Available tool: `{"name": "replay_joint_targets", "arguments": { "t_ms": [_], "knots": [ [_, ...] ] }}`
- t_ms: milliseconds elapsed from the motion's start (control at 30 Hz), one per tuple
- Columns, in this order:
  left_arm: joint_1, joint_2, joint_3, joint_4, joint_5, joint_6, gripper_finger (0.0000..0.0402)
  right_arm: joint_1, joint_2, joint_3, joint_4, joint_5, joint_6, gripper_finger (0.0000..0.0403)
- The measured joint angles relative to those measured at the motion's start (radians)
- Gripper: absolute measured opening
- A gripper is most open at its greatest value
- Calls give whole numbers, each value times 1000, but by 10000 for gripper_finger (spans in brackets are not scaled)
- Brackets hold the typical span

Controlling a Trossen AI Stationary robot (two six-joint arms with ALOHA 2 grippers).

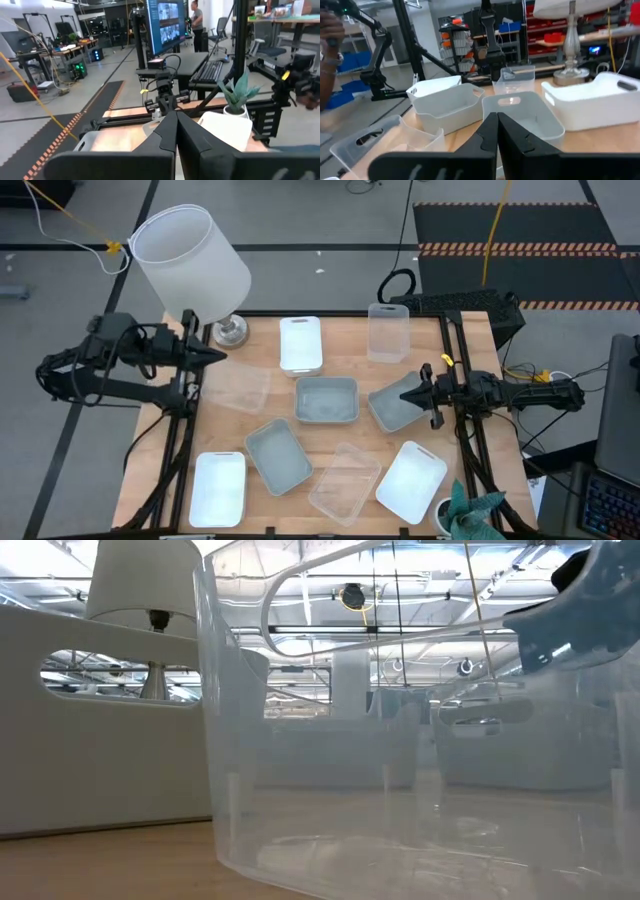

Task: Stack baskets by color
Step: Stack the bottom gray bin on the middle gray bin

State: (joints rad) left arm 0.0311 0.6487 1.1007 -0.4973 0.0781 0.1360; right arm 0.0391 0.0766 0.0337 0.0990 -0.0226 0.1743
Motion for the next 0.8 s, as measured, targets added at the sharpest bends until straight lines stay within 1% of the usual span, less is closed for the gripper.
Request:
{"name": "replay_joint_targets", "arguments": {
  "t_ms": [100,167,233,367,467,800],
  "knots": [
    [0,1,-12,-3,0,14,5,0,16,51,-43,-5,40,0],
    [0,4,-13,-2,0,13,5,0,40,125,-57,-4,52,0],
    [0,13,-13,1,0,15,5,0,66,202,-122,0,39,0],
    [0,26,-14,0,0,16,5,0,152,358,-230,66,-6,0],
    [0,39,-14,0,0,-2,5,0,233,507,-282,99,-10,0],
    [0,90,-14,1,0,-10,5,0,549,998,-672,104,-4,0]
  ]
}}
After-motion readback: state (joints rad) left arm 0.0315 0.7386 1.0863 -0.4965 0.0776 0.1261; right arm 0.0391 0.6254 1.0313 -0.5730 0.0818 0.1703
